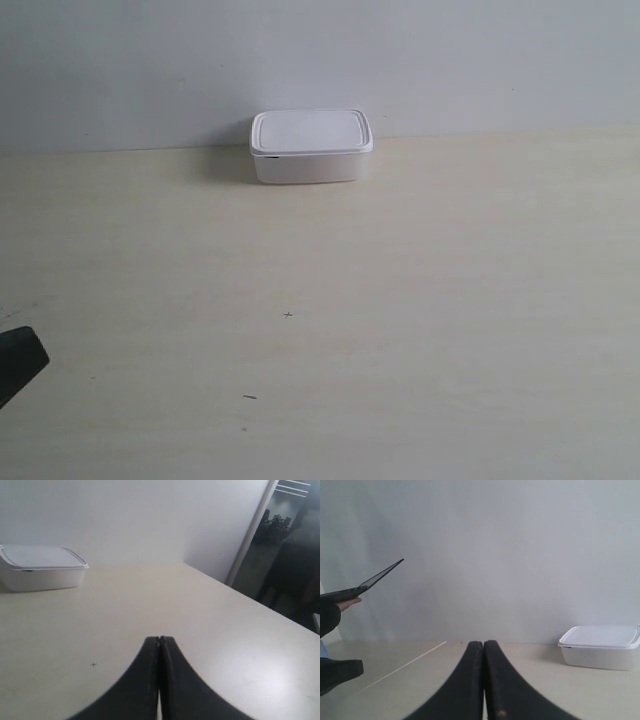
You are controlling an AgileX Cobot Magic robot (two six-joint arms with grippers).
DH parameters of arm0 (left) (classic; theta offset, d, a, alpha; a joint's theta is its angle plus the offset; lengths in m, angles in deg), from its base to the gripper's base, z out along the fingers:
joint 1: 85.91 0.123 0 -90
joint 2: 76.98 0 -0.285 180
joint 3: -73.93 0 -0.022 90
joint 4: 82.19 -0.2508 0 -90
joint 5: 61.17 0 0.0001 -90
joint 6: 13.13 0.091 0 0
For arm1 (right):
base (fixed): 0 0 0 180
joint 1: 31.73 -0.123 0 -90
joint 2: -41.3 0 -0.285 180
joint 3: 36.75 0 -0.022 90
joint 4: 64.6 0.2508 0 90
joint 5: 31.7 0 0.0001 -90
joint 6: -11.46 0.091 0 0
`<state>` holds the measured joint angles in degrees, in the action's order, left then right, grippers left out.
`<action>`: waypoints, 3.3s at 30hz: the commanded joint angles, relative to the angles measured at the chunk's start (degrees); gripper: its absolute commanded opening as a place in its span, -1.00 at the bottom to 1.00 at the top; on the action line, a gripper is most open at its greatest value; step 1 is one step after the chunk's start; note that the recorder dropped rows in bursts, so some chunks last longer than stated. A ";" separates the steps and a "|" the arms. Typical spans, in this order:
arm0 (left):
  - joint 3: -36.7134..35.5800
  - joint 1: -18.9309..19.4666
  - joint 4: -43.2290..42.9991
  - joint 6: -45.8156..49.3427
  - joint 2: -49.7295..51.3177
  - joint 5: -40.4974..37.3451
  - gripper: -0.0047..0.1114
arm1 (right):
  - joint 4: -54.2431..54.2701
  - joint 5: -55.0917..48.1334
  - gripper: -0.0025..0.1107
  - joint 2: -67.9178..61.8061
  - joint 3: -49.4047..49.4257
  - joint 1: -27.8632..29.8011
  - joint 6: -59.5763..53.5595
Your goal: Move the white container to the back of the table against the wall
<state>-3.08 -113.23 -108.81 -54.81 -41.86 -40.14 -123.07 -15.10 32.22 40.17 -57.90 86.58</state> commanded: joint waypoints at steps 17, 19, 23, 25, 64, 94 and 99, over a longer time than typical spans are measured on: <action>-0.21 6.01 10.54 22.95 -0.28 -3.37 -0.92 | -0.38 -10.87 -0.96 1.29 0.29 0.18 -14.18; -0.21 6.14 10.41 27.19 -0.28 -2.64 -0.92 | -0.60 -11.68 -0.96 1.29 0.29 0.18 -17.79; -0.21 6.14 9.82 29.39 -0.28 -3.09 -0.92 | 3.21 -13.65 -0.96 1.29 0.29 0.18 -14.86; -0.21 6.14 9.82 29.39 -0.28 -3.09 -0.92 | 6.10 -13.66 -0.96 1.29 0.29 0.18 -13.56; -0.21 30.34 7.26 29.50 -25.92 -3.29 -0.92 | 6.56 -12.24 -0.96 1.29 0.29 22.12 -13.56; -0.21 40.95 7.26 29.50 -27.34 -3.29 -0.92 | 6.56 -12.12 -0.96 1.29 0.29 30.47 -13.56; -0.21 40.95 7.26 29.50 -27.34 -3.29 -0.92 | 6.56 -12.12 -0.96 1.29 0.29 30.47 -13.56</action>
<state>-3.08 -72.37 -101.54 -25.54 -68.88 -44.01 -116.55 -27.69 33.15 40.17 -27.82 72.89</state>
